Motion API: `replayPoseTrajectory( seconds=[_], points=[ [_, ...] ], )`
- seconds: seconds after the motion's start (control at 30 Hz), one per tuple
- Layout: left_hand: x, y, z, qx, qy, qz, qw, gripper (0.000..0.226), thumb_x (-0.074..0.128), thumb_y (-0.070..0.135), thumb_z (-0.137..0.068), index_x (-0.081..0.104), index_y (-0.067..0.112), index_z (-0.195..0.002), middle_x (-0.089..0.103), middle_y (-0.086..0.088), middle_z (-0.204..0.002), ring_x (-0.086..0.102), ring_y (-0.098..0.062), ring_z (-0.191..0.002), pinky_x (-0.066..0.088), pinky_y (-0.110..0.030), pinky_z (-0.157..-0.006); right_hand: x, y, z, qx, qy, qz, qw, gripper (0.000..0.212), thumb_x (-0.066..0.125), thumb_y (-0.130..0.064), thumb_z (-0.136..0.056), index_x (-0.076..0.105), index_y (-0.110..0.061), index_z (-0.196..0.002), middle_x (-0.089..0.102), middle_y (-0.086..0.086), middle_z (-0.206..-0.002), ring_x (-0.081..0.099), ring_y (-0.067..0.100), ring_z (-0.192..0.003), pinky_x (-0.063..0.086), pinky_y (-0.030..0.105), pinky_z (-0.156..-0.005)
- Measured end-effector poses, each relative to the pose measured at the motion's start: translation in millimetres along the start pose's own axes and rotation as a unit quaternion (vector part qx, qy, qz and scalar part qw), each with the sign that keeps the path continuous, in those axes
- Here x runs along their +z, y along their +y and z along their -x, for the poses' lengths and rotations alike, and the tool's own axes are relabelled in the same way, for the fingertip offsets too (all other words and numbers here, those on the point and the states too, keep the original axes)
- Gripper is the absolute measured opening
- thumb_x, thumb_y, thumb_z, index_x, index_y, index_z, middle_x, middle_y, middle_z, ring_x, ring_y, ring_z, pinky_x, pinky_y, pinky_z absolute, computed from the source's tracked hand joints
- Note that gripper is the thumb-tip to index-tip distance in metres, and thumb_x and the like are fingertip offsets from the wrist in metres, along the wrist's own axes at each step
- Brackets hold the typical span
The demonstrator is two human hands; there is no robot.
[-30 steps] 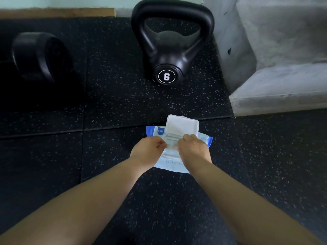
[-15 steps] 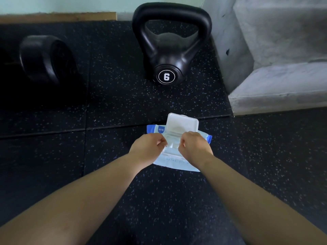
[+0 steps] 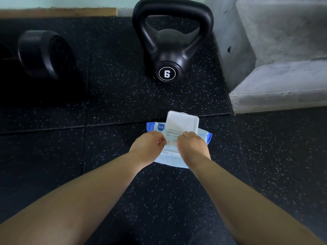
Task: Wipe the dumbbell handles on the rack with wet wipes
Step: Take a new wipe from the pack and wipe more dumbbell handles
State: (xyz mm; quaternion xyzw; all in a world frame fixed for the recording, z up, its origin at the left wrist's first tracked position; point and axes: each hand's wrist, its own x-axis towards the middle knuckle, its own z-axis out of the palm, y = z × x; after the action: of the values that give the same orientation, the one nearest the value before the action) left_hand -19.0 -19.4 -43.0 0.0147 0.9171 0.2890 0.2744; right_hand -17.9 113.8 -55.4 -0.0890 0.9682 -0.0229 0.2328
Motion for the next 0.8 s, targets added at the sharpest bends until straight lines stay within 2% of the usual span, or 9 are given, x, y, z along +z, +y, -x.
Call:
replayPoseTrajectory(
  seconds=[0.17,0.33,0.47,0.63,0.73,0.8],
  points=[
    [2.0,-2.8,-1.0,0.0,-0.002,0.004,1.0,0.024,0.041,0.022,-0.097,0.061,0.013,-0.107,0.061,0.001,-0.111,0.056,-0.014,-0.097,0.042,-0.022,-0.078,-3.8,1.6,-7.3,0.01,-0.016,-0.031,0.999,0.021,0.038,-0.003,-0.092,0.052,-0.006,-0.107,0.054,0.007,-0.11,0.048,0.02,-0.102,0.038,0.025,-0.075],
    [2.4,-2.8,-2.7,0.007,-0.004,0.007,1.0,0.025,0.041,0.022,-0.097,0.062,0.012,-0.108,0.061,0.0,-0.112,0.055,-0.014,-0.098,0.041,-0.022,-0.079,-4.7,1.6,-1.3,-0.007,-0.018,-0.026,0.999,0.026,0.041,-0.002,-0.09,0.044,-0.007,-0.115,0.049,0.008,-0.116,0.046,0.02,-0.105,0.039,0.026,-0.09],
    [2.1,-2.3,0.3,0.015,-0.004,-0.004,1.0,0.025,0.041,0.021,-0.097,0.061,0.012,-0.108,0.061,-0.001,-0.111,0.056,-0.015,-0.099,0.043,-0.025,-0.082,-8.5,-1.4,-3.3,0.017,-0.032,-0.031,0.999,0.025,0.036,-0.004,-0.09,0.048,-0.005,-0.112,0.053,0.01,-0.113,0.048,0.023,-0.104,0.04,0.029,-0.085],
    [5.3,-0.3,1.3,0.026,-0.003,-0.036,0.999,0.025,0.039,0.021,-0.097,0.06,0.011,-0.106,0.06,-0.002,-0.108,0.056,-0.017,-0.095,0.045,-0.028,-0.081,-12.0,-1.2,-4.2,0.023,-0.048,-0.046,0.998,0.021,0.04,-0.006,-0.088,0.053,-0.003,-0.105,0.057,0.011,-0.107,0.052,0.025,-0.098,0.038,0.027,-0.075],
    [5.4,0.8,2.3,0.024,-0.012,-0.054,0.998,0.025,0.037,0.02,-0.097,0.059,0.011,-0.105,0.06,-0.003,-0.107,0.057,-0.019,-0.094,0.048,-0.032,-0.081,-12.9,3.4,-3.5,0.004,-0.056,-0.063,0.996,0.019,0.041,-0.007,-0.088,0.054,-0.003,-0.102,0.058,0.012,-0.106,0.052,0.025,-0.097,0.04,0.029,-0.079],
    [4.7,0.8,2.8,0.022,-0.02,-0.051,0.998,0.024,0.037,0.019,-0.096,0.059,0.01,-0.103,0.06,-0.004,-0.106,0.059,-0.021,-0.092,0.049,-0.035,-0.081,-12.2,8.5,0.1,-0.009,-0.055,-0.08,0.995,0.013,0.042,-0.007,-0.089,0.054,-0.005,-0.093,0.058,0.012,-0.104,0.051,0.022,-0.091,0.041,0.028,-0.079]
  ],
)
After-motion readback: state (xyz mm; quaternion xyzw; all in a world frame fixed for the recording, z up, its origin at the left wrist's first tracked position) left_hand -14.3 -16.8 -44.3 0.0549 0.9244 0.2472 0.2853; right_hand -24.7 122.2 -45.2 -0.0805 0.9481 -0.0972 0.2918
